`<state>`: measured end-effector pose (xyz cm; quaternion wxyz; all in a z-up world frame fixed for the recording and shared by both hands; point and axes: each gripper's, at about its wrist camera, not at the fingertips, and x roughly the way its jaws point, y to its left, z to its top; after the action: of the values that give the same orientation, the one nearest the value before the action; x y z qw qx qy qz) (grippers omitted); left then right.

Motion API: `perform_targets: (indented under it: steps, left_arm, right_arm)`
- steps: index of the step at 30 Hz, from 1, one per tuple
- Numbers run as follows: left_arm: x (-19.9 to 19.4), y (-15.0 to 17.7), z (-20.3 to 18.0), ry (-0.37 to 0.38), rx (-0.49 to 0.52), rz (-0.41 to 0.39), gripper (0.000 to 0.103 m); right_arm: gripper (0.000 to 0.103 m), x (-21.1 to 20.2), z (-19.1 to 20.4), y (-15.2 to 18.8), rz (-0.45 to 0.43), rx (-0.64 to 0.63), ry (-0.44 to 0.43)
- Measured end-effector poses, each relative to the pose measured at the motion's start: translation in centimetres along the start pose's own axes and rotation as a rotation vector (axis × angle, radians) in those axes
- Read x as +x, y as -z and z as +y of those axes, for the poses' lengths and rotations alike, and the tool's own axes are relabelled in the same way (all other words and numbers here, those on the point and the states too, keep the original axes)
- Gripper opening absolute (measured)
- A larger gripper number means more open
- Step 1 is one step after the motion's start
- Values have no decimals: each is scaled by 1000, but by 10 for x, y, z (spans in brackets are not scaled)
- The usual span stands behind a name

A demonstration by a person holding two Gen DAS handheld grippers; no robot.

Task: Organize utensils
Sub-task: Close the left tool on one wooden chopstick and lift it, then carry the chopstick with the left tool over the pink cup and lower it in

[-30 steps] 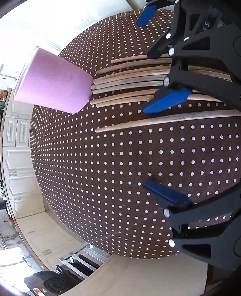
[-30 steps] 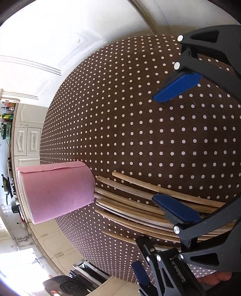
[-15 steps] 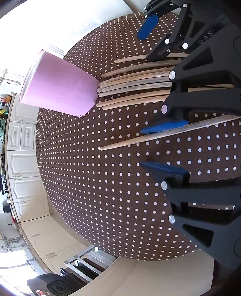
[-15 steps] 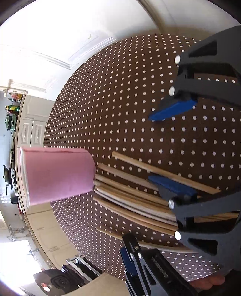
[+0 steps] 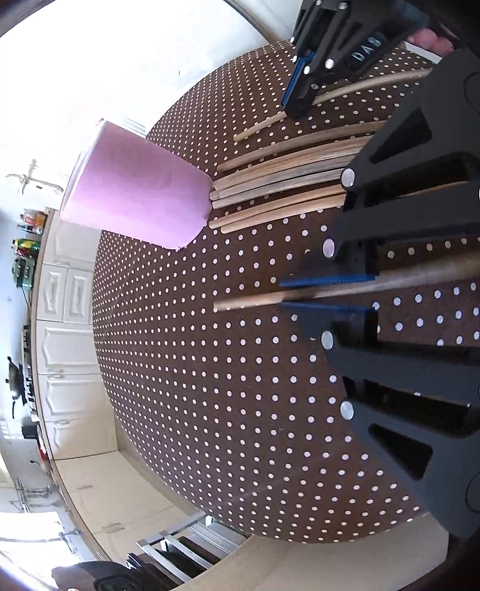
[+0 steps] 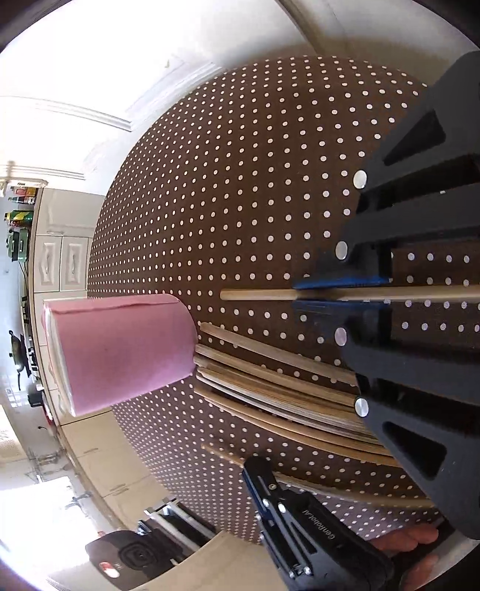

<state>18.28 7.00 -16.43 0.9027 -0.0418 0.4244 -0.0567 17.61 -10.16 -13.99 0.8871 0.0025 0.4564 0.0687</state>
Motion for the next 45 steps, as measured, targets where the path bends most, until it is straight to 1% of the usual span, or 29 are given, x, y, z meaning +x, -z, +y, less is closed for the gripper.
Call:
perform_targets:
  steps: [4,6,10,14,16,18,20,22,29,35,40,45]
  left_arm:
    - [-2,0,6,52,-21,-7,7]
    - [-3,0,7,54,-23,-15,7]
    - [-14,2,4,100,-2,-60,7]
    - [-29,3,-5,143,38,-124,7]
    - [-33,3,-7,142,49,-140,7]
    - [-36,3,-10,139,54,-152,7]
    - [-40,3,-11,156,46,-164,7]
    - [-43,3,-11,166,34,-181,7]
    - [-48,-2,-17,143,10,-226,6]
    - [-63,-2,-19,165,1,-269,6]
    - [-76,-5,-23,179,16,-312,6]
    - [-92,-8,-26,177,24,-356,6]
  right_arm:
    - [5,-3,-4,0,-11,22,1]
    - [5,-7,-7,2,-15,30,0]
    - [5,-16,-16,3,-34,46,-1]
    - [5,-27,-22,7,-71,61,-37]
    - [5,-32,-23,8,-93,64,-42]
    - [5,-37,-24,8,-107,77,-65]
    - [5,-43,-28,8,-123,87,-85]
    - [5,-49,-30,8,-147,92,-76]
    - [5,-62,-32,8,-210,97,-86]
    - [5,-72,-30,2,-266,101,-86]
    - [5,-84,-30,-1,-330,93,-114]
    - [5,-93,-28,1,-385,78,-144]
